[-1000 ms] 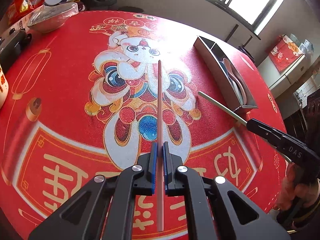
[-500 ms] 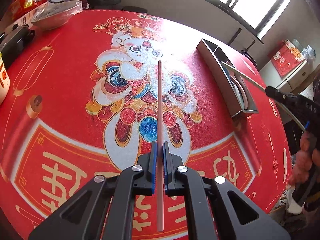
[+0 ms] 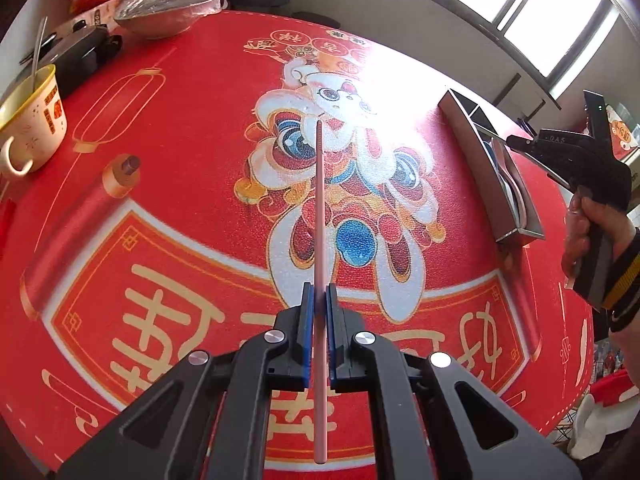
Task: Organize utensils
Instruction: 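Carry the pale green chopstick into the steel caddy and open the right gripper, then lower the pink chopstick into the steel caddy and open the left gripper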
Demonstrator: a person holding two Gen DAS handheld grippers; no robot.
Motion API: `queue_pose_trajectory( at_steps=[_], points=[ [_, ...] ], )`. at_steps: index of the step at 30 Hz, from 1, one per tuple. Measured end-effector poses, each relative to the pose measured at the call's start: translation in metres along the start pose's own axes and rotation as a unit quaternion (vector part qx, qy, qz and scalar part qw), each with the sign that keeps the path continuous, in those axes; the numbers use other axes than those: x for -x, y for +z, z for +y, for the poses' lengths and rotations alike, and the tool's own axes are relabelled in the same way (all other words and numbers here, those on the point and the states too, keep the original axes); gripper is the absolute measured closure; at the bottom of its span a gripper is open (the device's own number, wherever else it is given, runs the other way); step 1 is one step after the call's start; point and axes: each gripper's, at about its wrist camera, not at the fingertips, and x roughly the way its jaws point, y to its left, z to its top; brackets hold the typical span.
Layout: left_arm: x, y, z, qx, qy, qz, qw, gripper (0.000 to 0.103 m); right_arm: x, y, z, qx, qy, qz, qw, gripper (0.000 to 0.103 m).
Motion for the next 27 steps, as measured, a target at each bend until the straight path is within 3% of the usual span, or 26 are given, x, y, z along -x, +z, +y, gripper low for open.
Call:
queue_pose_trajectory(
  at_steps=[9,14,18,19,20,21,23,26,27],
  points=[
    [0.008,-0.002,0.002,0.023,0.016,-0.007,0.9996,0.097,-0.026,-0.007,-0.013,-0.037,0.033,0.053,0.997,0.095],
    [0.005,0.006,-0.014,0.015,0.003,-0.007,0.9999,0.097,-0.005,-0.013,-0.014,-0.026,0.040,0.048,0.998,0.095],
    [-0.001,0.020,-0.039,0.007,-0.022,-0.004,0.9997,0.097,0.022,-0.020,-0.022,0.001,0.016,0.036,0.999,0.093],
    [-0.003,0.023,-0.045,0.006,-0.028,-0.004,0.9996,0.097,0.029,-0.023,-0.026,0.006,0.008,0.031,0.999,0.089],
    [-0.005,0.027,-0.053,0.004,-0.035,-0.003,0.9994,0.097,0.037,-0.025,-0.031,0.008,0.004,0.026,1.000,0.073],
    [-0.006,0.032,-0.061,0.003,-0.043,-0.003,0.9991,0.097,0.045,-0.028,-0.036,0.009,0.001,0.019,1.000,0.050],
    [-0.010,0.041,-0.078,-0.001,-0.057,-0.003,0.9984,0.097,0.063,-0.034,-0.047,0.012,-0.003,0.000,1.000,0.046],
    [-0.016,0.055,-0.105,-0.008,-0.076,-0.005,0.9971,0.097,0.079,-0.041,-0.063,0.012,-0.005,0.003,1.000,0.044],
    [-0.019,0.059,-0.114,-0.010,-0.081,-0.006,0.9967,0.097,0.084,-0.044,-0.069,0.009,-0.002,0.003,1.000,0.039]
  ],
)
